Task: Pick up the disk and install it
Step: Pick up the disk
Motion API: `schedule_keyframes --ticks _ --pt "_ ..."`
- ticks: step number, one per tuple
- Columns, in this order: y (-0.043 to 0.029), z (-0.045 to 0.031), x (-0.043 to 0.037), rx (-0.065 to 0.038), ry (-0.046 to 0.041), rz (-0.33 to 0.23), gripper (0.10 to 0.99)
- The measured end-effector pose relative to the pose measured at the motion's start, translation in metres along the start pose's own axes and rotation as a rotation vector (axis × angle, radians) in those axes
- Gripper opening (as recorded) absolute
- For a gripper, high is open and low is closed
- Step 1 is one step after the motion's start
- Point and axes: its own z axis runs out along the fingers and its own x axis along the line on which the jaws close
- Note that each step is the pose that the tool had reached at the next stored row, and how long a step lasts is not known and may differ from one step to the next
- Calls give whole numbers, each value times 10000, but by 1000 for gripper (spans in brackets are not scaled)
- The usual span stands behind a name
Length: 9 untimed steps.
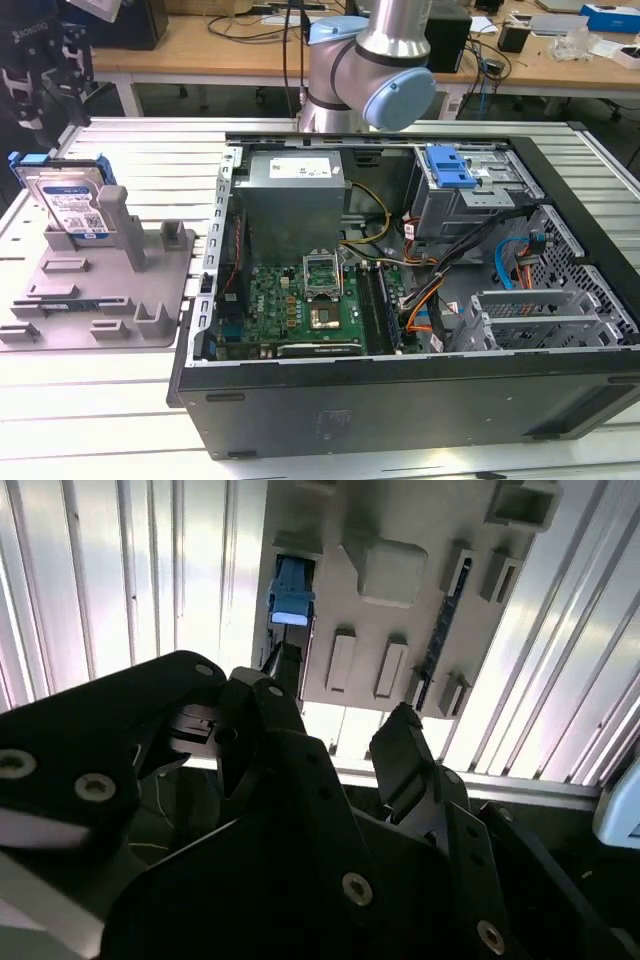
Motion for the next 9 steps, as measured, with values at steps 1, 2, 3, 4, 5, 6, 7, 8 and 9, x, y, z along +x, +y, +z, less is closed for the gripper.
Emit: schedule_keyframes --ticks 1,2,3,4,5,6,7,8,9 --pt "0 3 0 40 -10 -283 557" --pt "0 6 0 77 -19 -527 557" --pt "0 9 0 109 -26 -712 557" --pt "0 12 0 141 -35 -876 557" --pt "1 17 -1 183 -46 -1054 557" --pt "1 21 -2 222 -56 -1193 557" --pt "1 27 -4 277 -71 -1412 557" --pt "1 31 -5 303 -78 -1542 557" --pt "1 34 -5 325 -84 -1667 557"
